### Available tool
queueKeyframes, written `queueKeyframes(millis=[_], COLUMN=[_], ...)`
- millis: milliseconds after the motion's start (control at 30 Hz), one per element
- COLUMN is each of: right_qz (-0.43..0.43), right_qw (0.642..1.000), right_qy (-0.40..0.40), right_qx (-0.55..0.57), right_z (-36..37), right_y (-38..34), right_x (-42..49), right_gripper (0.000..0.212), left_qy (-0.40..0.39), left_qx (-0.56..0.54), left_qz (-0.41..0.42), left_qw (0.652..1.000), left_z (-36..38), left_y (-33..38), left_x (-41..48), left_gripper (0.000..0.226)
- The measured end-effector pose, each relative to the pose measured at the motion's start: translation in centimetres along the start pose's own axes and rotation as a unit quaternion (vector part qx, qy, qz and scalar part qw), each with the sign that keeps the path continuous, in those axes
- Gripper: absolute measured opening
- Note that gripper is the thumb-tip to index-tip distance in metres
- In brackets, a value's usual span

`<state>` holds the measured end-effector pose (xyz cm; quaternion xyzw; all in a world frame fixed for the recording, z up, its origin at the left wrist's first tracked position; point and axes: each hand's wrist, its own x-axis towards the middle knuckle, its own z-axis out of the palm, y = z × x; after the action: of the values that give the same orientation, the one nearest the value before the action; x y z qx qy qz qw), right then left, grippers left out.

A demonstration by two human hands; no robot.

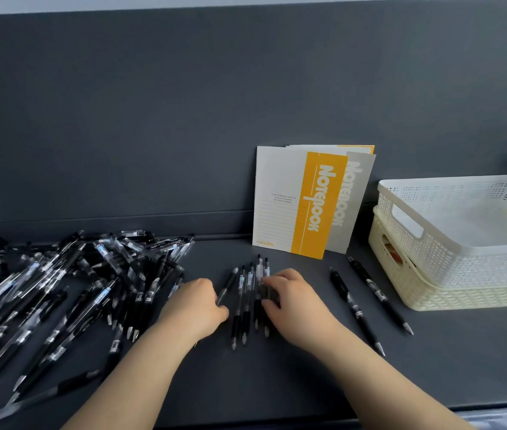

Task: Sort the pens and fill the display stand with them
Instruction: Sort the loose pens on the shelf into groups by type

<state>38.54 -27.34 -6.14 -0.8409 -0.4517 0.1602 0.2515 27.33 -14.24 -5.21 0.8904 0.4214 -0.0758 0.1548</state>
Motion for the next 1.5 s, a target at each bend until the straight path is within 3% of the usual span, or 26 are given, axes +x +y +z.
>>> queueKeyframes(millis=[133, 200, 333, 467, 567, 700, 867, 1033, 1167, 1267, 1400, 1500], right_qz=[0.070, 0.127, 0.168, 0.175, 0.134, 0.067, 0.040, 0.022, 0.018, -0.017, -0.059, -0.062], right_qw=[0.986, 0.973, 0.974, 0.968, 0.971, 0.995, 0.999, 0.999, 0.996, 0.996, 0.998, 0.997], right_qy=[0.074, 0.062, 0.023, 0.083, 0.121, 0.043, 0.011, 0.006, 0.054, 0.071, 0.015, -0.017], right_qx=[-0.128, -0.185, -0.152, -0.157, -0.155, -0.055, -0.028, -0.028, -0.064, -0.048, -0.030, -0.043], right_z=[-2.4, -3.5, -3.7, -3.9, -3.7, -1.7, 0.5, 1.5, 1.4, 1.9, 3.8, 5.6], right_y=[3.1, 4.9, 6.6, 7.0, 6.2, 2.7, 0.3, -0.4, -1.2, -3.4, -7.3, -9.8], right_x=[-1.6, -2.5, -2.6, -1.1, -0.9, -0.8, 0.7, 0.6, 0.5, 0.7, 1.5, 2.4], right_gripper=[0.040, 0.039, 0.044, 0.033, 0.032, 0.030, 0.031, 0.026, 0.033, 0.036, 0.036, 0.024], left_qy=[0.062, 0.100, 0.142, 0.107, 0.107, 0.075, 0.066, 0.035, 0.079, 0.149, 0.156, 0.127], left_qx=[-0.042, -0.059, -0.073, -0.046, 0.002, 0.001, -0.040, -0.097, -0.094, -0.043, -0.014, -0.026], left_qz=[0.012, 0.040, 0.117, 0.167, 0.165, 0.172, 0.149, 0.169, 0.134, 0.048, -0.084, -0.122], left_qw=[0.997, 0.992, 0.980, 0.979, 0.980, 0.982, 0.986, 0.980, 0.983, 0.987, 0.984, 0.984], left_z=[-1.2, -1.7, -1.3, -0.1, 0.6, 1.2, 1.6, 2.3, 0.7, -1.5, -4.0, -4.3], left_y=[-0.8, -0.9, -0.3, -0.4, -1.1, -1.8, -1.3, -0.1, -2.8, -6.8, -11.9, -14.0], left_x=[-0.4, -0.8, -1.1, -1.0, -0.7, -0.3, -1.0, -1.7, -1.6, -1.3, -1.4, -1.8], left_gripper=[0.012, 0.010, 0.021, 0.031, 0.039, 0.053, 0.039, 0.047, 0.045, 0.041, 0.049, 0.059])
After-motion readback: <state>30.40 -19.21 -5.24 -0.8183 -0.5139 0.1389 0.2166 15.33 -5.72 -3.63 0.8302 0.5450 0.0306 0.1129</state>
